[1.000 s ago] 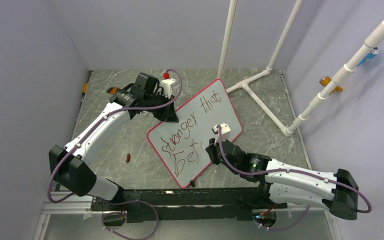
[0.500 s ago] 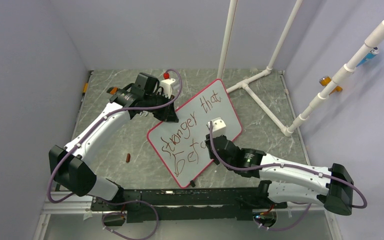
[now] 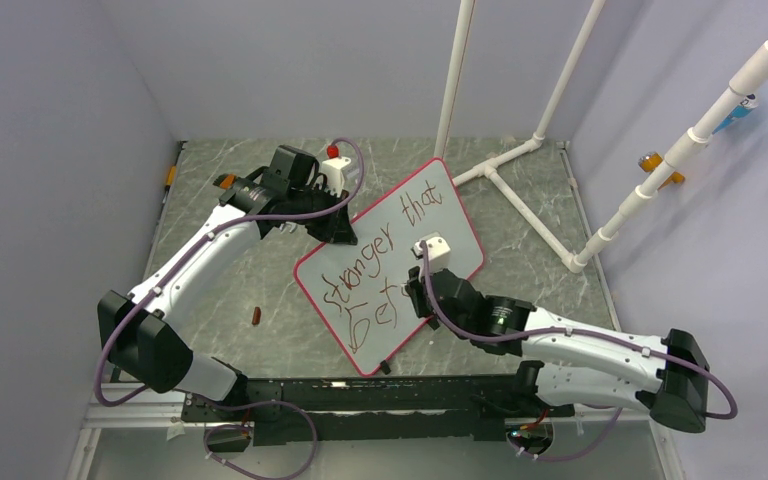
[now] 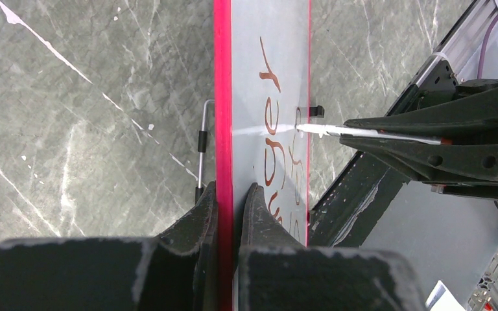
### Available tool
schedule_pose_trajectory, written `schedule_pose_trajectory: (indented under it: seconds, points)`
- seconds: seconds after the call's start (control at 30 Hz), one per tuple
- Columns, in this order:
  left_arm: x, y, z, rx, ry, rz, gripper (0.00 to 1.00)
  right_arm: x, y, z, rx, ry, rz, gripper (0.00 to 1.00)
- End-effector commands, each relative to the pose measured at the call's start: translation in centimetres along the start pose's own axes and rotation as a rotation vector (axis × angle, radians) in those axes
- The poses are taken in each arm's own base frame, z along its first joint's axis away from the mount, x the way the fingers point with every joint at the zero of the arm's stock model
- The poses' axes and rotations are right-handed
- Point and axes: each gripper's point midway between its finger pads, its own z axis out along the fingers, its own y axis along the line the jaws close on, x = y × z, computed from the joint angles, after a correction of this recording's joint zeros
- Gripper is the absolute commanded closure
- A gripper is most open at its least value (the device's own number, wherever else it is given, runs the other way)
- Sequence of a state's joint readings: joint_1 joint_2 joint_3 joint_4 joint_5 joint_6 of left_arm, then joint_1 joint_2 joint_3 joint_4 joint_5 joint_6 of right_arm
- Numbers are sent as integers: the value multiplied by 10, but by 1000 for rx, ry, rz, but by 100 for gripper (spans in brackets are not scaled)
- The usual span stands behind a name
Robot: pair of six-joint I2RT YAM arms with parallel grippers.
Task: Write a sentence on the whiteboard
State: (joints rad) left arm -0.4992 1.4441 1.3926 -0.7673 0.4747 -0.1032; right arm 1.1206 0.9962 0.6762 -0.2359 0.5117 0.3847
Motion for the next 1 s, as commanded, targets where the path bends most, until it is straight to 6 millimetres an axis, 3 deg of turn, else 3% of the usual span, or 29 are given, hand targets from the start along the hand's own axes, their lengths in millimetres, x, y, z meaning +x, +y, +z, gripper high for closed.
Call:
schedule_pose_trajectory:
  seconds: [0.0, 0.27, 0.67, 0.97]
  points:
    - [-14, 71, -13, -359, -21, 183, 100, -14, 9, -8, -64, -60, 56, 100]
    - [-14, 70, -12, -350, -21, 185, 100, -13, -10, -19, -35, -122, 111, 100]
    - [-14, 67, -11, -340, -24, 194, 100, -28, -43, -11, 29, -136, 136, 100]
    - [-13, 68, -10, -343, -19, 192, 100, -33, -46, -7, -30, -152, 161, 100]
